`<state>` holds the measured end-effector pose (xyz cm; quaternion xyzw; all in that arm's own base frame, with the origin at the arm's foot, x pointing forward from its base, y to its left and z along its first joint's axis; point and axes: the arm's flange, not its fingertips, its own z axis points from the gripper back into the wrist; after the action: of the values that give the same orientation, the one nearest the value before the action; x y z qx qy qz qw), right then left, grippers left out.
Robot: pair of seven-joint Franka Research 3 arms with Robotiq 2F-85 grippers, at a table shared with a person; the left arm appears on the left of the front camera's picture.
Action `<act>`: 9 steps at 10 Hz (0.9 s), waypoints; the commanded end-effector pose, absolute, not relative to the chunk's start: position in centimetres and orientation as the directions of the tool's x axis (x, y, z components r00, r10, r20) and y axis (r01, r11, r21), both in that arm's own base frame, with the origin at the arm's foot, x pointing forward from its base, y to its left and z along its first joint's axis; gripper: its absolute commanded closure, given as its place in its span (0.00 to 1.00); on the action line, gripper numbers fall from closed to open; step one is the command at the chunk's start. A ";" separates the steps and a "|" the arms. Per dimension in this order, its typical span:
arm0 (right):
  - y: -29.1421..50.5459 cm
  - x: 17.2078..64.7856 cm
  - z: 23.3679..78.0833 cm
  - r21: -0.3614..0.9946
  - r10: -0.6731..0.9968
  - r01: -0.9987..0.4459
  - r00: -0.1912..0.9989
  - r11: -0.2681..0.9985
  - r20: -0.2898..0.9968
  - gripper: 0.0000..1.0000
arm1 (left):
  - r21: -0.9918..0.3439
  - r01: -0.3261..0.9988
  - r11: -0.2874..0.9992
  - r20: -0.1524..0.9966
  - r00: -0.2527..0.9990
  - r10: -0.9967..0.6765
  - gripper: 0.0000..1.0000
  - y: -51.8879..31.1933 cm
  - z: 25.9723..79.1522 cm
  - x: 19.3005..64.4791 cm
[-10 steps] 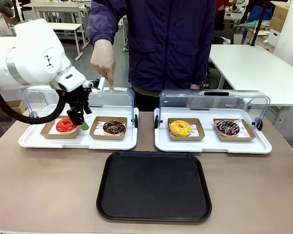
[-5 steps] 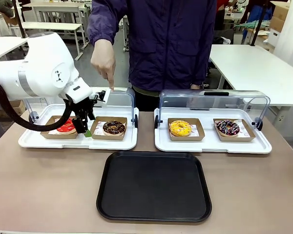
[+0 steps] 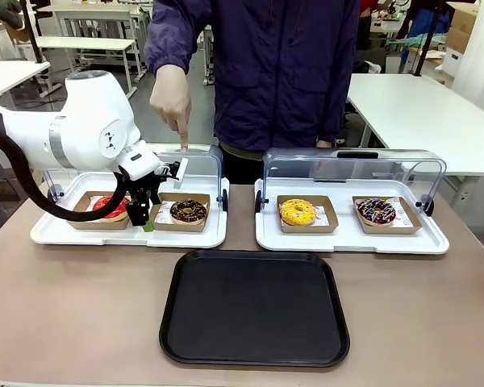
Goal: Move the second donut from the left to the tray.
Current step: Pick up the Paper togo box containing the Donut indicated by the person and place it on the Handle tray.
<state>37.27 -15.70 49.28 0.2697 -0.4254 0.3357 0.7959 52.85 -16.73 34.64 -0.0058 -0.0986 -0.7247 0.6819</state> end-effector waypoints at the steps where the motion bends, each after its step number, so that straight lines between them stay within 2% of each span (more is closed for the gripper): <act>1: -15.7 37.6 49.2 0.124 0.292 -0.774 0.375 0.621 0.880 0.00 | 0.159 0.986 -0.051 0.108 -0.069 -0.992 0.00 -17.4 34.0 53.7; 8: -15.7 37.6 49.2 0.124 0.292 -0.774 0.375 0.621 0.880 0.00 | 0.138 0.989 -0.060 0.095 -0.074 -0.993 0.00 -17.8 31.9 54.9; 9: -15.7 37.6 49.2 0.124 0.292 -0.774 0.375 0.621 0.880 0.00 | 0.131 0.990 -0.059 0.097 -0.072 -0.993 0.32 -17.7 31.9 54.9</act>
<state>37.27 -15.70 49.28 0.2697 -0.4255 0.3358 0.7959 54.51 -17.50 31.73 0.0045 -0.0862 -0.7317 0.6761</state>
